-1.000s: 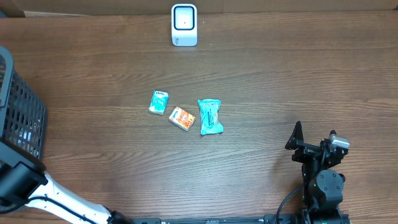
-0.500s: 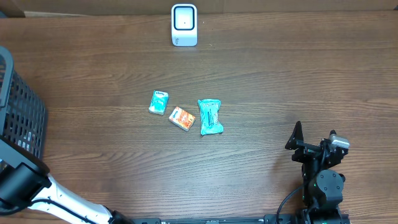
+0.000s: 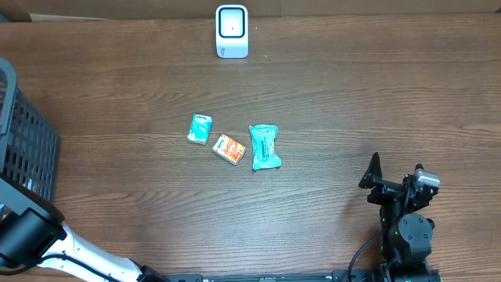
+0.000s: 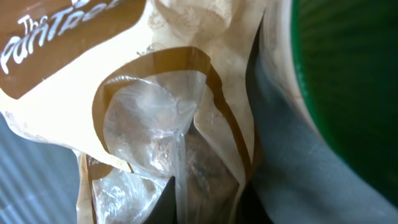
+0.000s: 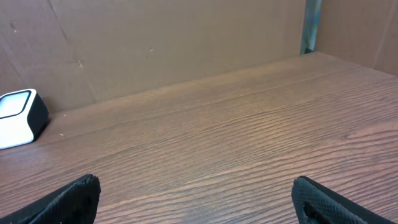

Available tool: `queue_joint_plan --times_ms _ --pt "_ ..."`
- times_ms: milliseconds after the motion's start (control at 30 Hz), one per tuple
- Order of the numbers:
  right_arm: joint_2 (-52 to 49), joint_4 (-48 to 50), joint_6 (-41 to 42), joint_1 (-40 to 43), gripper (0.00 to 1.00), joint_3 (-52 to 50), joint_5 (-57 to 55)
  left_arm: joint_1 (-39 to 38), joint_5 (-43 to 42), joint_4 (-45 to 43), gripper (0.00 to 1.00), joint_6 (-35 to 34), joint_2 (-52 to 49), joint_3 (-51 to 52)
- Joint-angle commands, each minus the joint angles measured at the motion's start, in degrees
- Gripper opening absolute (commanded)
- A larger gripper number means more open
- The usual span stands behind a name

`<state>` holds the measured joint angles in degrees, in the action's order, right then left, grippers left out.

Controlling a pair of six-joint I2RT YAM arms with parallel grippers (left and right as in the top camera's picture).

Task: Scan the item barcode
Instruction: 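Reach into the basket and grasp the clear snack bag with left gripper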

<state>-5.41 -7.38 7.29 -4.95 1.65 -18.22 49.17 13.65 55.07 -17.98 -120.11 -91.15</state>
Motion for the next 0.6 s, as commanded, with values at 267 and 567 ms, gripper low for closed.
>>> queue_joint_plan --times_ms 267,567 --pt "0.1 0.2 0.1 0.2 1.00 0.6 -0.2 0.5 -4.8 18.9 0.04 -4.1 -5.4 -10.8" --pt "0.1 0.2 0.1 0.2 1.00 0.6 -0.2 0.5 -6.2 31.8 0.04 -4.3 2.4 -32.6"
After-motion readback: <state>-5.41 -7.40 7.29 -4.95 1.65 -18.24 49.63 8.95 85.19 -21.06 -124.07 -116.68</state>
